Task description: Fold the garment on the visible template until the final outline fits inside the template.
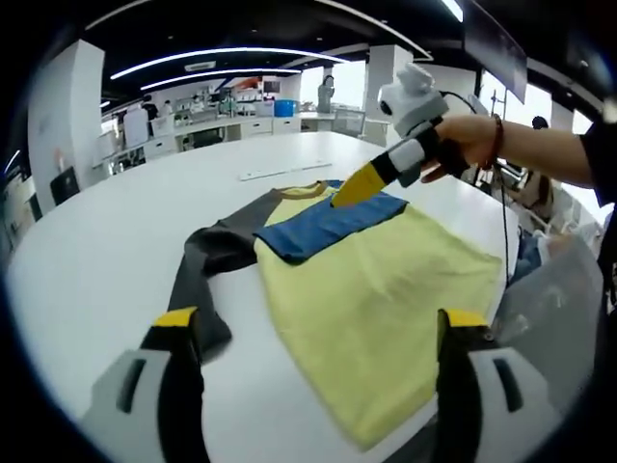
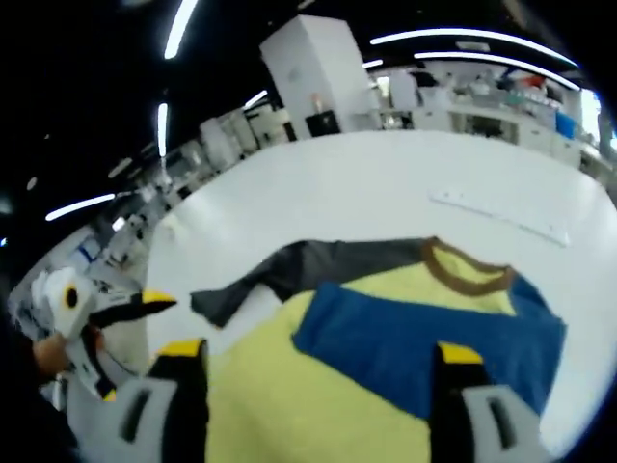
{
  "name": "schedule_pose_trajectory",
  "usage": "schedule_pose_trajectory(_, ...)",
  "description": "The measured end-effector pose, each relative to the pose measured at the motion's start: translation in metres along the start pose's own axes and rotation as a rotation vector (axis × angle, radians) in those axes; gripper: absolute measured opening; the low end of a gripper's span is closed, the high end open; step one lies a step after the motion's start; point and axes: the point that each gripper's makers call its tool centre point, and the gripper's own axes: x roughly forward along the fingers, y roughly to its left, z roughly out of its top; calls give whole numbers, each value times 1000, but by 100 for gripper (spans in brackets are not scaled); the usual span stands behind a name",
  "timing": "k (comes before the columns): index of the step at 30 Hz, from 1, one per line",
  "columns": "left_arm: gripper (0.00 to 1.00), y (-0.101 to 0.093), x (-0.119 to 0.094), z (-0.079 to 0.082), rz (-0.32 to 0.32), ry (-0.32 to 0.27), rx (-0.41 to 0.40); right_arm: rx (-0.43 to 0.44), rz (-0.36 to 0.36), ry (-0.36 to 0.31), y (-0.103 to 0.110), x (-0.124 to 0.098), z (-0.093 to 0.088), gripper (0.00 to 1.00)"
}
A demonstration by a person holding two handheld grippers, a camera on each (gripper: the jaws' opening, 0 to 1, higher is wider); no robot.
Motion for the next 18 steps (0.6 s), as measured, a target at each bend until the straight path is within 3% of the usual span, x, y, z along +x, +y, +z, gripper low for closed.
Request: schedule_pose_trajectory(18, 99, -2, 0, 9, -5, -7, 18, 95, -143, -5, -79, -56, -43, 97)
